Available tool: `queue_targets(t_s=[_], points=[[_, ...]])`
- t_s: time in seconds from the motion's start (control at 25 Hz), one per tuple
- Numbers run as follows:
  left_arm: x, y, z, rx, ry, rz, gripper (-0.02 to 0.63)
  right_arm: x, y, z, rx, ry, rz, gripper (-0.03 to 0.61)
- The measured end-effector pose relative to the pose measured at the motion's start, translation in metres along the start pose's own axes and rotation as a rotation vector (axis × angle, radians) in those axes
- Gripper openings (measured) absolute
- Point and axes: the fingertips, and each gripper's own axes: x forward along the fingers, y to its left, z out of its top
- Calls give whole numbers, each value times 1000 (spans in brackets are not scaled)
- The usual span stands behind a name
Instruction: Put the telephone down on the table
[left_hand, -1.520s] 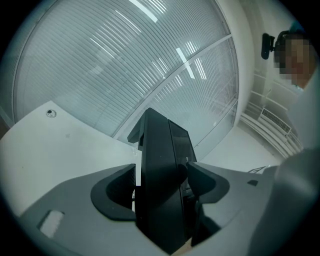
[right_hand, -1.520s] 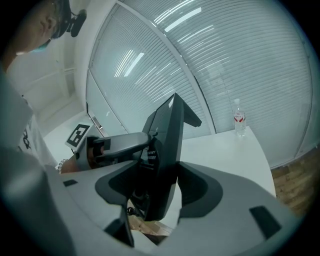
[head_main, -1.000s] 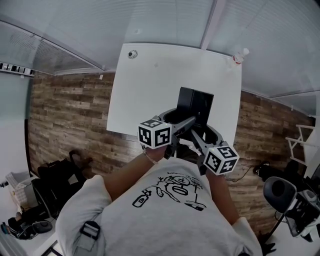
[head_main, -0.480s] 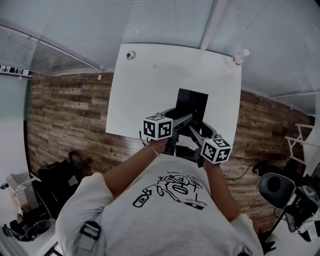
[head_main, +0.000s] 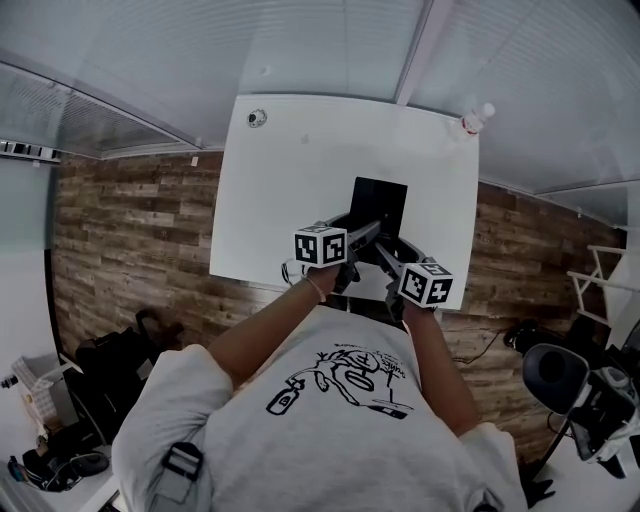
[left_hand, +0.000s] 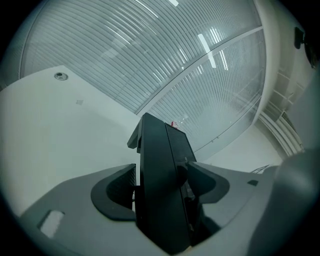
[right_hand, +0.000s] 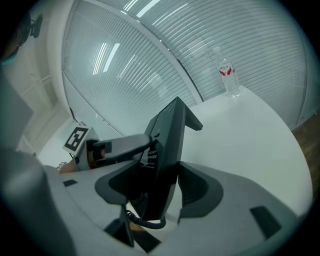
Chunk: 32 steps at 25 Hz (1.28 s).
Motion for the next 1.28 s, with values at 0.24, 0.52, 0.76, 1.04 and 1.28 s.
queue_targets(t_s=[0.24, 0.52, 0.76, 1.04, 1.28], points=[[21, 16, -4, -8, 30, 11, 316, 13, -20, -3, 27, 18, -15, 236], [45, 35, -5, -8, 64, 34, 316, 29, -43, -2, 48, 50, -34, 236], [65, 34, -5, 15, 72, 16, 316, 37, -62, -4, 53, 75, -42, 236], [70, 41, -15, 32, 99, 42, 316, 42, -72, -14, 39, 104, -51, 236], [74, 43, -27, 40, 128, 61, 318, 42, -82, -26, 23, 144, -69, 236]])
